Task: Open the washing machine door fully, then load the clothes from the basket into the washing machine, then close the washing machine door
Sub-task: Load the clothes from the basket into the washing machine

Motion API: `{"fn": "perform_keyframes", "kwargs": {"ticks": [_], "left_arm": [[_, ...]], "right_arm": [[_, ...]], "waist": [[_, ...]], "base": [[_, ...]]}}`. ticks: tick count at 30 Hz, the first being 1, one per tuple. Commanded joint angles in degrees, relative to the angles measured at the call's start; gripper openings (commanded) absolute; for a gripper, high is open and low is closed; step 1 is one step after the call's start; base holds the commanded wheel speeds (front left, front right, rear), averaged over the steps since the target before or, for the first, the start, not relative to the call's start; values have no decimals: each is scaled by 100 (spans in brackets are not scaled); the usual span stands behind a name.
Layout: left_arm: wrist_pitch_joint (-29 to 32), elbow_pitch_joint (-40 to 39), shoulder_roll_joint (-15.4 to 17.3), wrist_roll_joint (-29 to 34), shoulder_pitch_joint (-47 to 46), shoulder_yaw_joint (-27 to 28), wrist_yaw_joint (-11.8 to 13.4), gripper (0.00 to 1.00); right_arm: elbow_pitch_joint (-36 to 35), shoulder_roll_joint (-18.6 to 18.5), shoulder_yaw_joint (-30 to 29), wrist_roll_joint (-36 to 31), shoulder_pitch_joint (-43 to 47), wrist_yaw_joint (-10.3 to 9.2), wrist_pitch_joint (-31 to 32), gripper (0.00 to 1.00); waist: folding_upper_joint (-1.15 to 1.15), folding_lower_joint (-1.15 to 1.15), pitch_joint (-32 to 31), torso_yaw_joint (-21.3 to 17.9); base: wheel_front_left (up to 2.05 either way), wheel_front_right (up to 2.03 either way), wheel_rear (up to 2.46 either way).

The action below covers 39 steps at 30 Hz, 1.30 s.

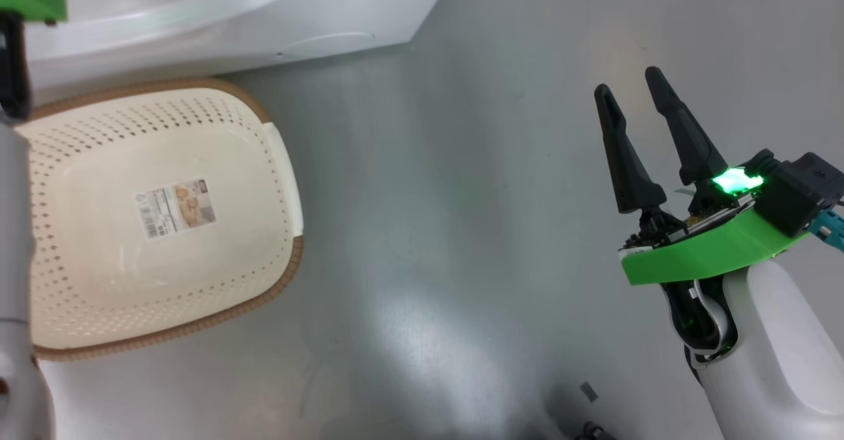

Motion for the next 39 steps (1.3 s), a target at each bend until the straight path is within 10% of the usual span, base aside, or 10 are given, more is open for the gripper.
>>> {"fn": "perform_keyframes", "kwargs": {"ticks": [1,39], "left_arm": [[-28,-193,225,16,134,88,-40,100],[-28,-2893,-205,-201,4169,587,95,100]], "right_arm": [[-110,-49,78,17,237,9,-27,100],[243,-384,256,157,728,9,-27,100]], "waist": [[0,0,-73,59],[0,0,-1850,620]], "base": [[0,0,0],[0,0,0]]}}
